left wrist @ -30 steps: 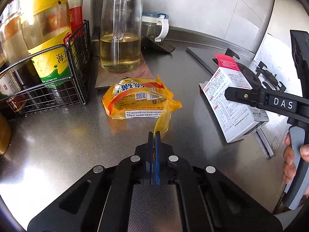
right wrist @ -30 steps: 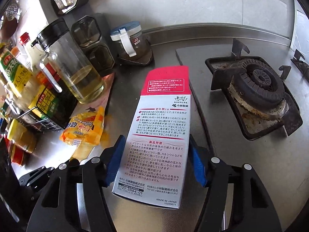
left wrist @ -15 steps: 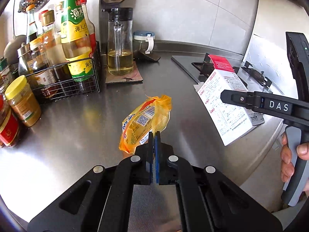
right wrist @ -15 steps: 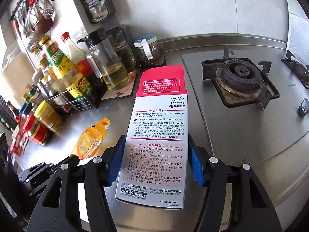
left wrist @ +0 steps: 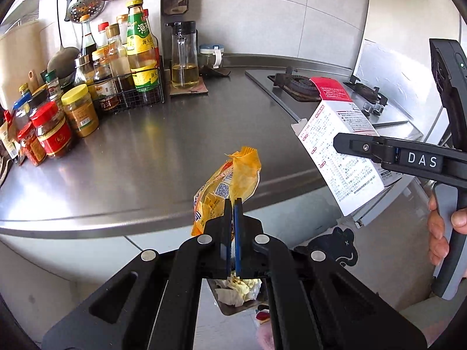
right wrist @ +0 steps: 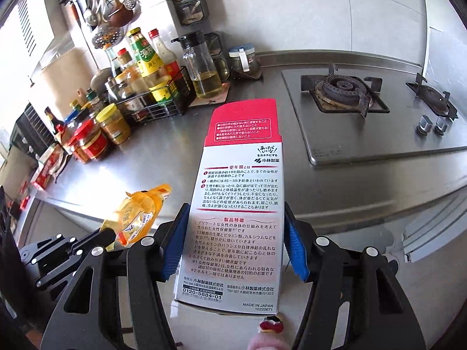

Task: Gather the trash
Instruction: 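Carry snack packet and carton over the bin and open both tools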

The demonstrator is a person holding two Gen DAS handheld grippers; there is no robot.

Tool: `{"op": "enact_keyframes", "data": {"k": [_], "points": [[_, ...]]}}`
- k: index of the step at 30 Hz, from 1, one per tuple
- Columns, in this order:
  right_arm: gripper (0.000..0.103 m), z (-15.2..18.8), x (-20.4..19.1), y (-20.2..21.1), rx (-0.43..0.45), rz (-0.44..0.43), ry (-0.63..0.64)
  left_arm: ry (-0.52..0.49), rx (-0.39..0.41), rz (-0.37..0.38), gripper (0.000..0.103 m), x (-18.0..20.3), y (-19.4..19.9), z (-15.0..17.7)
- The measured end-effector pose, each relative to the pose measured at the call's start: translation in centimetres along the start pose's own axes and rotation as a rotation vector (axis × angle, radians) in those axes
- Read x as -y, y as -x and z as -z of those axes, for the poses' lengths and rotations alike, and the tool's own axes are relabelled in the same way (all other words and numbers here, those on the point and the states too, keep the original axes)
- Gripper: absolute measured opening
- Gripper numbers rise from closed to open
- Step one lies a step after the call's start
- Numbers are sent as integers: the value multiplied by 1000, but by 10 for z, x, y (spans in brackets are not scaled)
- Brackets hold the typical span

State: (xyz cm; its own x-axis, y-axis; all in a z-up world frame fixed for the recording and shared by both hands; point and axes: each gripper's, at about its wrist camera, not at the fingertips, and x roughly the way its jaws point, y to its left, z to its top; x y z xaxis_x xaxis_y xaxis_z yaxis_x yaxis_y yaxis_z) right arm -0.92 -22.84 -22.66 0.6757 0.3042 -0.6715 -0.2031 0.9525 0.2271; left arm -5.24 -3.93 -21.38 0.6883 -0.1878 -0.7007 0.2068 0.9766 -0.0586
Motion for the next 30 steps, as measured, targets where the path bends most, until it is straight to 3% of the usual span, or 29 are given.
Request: {"op": "enact_keyframes", "data": {"k": [7,14,23,30], "points": [[61,60,-3,6,-81,-9,20,30,-55,53,0,14,10,58],[61,115,-3,-32,-224,-16,29,76,-169,80,0,14,-15,115],[61,165,11,-125,-430,-35,-23,136,-327,88,0,3,-91,165],[61,182,23,-196,-511,-32,-65,225,-435,101,0,-8,-171,196]]}}
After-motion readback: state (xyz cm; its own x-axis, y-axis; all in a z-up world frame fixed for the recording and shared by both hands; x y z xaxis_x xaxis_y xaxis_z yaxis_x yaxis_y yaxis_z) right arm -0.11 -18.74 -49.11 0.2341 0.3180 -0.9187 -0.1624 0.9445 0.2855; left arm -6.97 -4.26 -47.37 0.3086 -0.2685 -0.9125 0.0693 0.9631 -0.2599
